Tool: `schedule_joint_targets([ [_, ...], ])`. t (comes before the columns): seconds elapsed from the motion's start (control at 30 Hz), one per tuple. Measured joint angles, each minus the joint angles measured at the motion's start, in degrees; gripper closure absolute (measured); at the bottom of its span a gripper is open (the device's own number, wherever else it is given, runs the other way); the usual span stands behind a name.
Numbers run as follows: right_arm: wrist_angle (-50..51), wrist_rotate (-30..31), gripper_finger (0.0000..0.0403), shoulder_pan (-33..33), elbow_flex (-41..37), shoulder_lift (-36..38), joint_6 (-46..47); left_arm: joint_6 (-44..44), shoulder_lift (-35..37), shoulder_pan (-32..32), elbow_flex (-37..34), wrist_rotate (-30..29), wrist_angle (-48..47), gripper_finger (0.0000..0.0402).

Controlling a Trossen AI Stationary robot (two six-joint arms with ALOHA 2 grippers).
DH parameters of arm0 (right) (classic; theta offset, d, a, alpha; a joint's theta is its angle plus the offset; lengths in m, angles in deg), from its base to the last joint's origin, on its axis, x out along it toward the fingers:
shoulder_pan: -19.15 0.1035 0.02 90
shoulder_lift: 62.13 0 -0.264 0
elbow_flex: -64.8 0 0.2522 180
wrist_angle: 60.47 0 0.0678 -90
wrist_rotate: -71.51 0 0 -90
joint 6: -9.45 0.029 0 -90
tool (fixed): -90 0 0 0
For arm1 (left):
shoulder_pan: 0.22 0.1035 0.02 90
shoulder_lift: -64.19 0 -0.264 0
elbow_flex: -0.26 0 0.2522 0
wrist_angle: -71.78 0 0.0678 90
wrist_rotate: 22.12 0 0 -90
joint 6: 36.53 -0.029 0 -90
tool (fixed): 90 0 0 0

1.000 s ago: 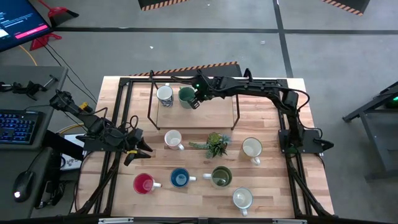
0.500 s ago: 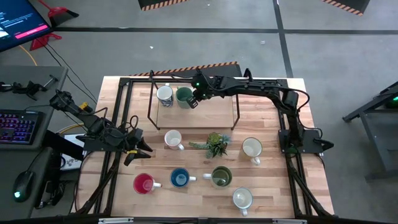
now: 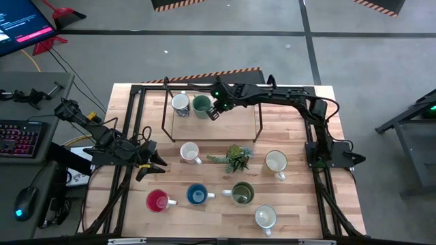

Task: Place coffee mugs
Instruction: Put the red mug on the shelf

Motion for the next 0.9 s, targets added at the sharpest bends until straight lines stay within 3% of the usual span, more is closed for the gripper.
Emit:
schedule_joint_targets([
  [0.2,3.7,-0.6,0.0402,0.3,0.0,2.0,-1.8,0.0,0.0,0.0,0.0,0.0,0.0,0.0243],
  [0.43,7.1,-1.0,0.0402,2.1,0.0,10.3,-4.9,0.0,0.0,0.0,0.0,0.0,0.0,0.0243],
  [0.63,18.5,2.1,0.0402,5.2,0.0,18.6,-6.3,0.0,0.0,0.0,0.0,0.0,-0.1,0.0243],
  [0.9,35.4,1.3,0.0402,13.8,0.0,26.6,-6.2,0.0,0.0,0.0,0.0,0.0,-0.2,0.0243],
])
